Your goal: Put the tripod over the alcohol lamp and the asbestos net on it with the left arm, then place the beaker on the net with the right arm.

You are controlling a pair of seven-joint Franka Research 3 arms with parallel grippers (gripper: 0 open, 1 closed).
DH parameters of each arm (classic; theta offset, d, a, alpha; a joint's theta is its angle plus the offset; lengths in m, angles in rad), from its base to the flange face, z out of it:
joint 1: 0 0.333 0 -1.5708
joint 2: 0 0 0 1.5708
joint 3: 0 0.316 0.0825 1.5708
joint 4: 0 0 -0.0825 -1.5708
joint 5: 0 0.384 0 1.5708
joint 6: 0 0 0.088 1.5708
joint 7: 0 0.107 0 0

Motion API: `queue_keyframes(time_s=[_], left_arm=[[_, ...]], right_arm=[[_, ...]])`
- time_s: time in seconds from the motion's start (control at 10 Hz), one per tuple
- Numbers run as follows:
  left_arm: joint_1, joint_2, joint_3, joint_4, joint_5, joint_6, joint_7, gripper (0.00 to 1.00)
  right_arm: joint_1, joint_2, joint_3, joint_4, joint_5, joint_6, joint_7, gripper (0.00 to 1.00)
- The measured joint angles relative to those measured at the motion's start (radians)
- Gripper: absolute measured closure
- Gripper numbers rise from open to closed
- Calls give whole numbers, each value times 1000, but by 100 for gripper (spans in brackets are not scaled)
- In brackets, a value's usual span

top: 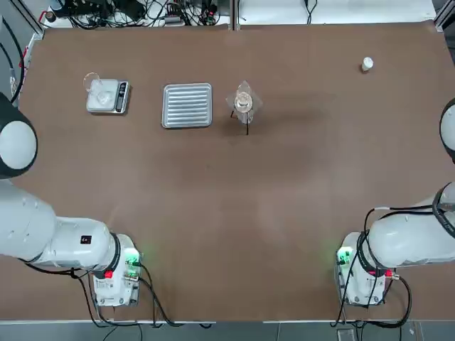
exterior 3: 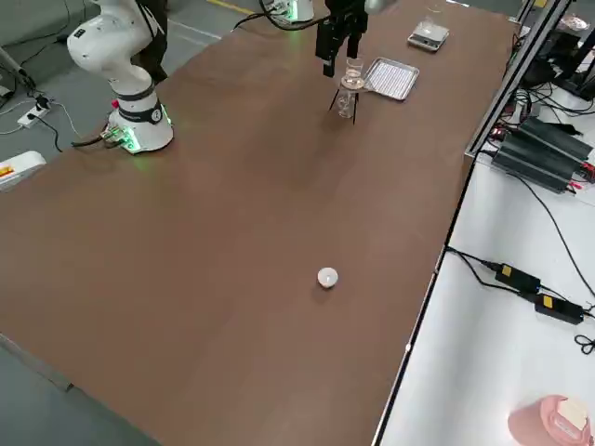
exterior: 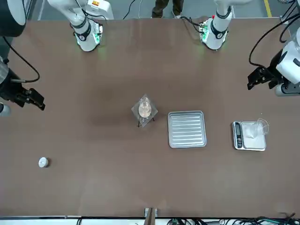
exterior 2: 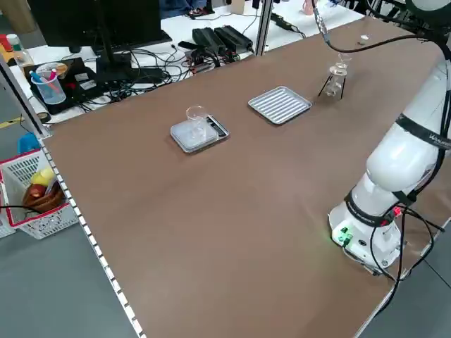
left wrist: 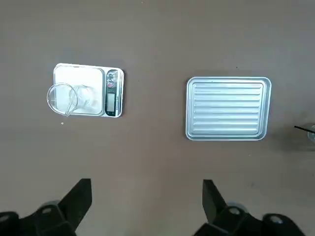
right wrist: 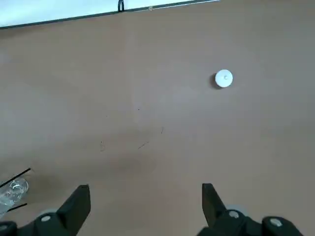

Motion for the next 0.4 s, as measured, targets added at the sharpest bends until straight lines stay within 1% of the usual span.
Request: queue_keyframes(time_s=[0.4], left_arm=[[0, 0, 0, 0, 0, 0, 0, 0]], right_arm=[[2, -8, -3, 0, 0, 0, 0, 0]])
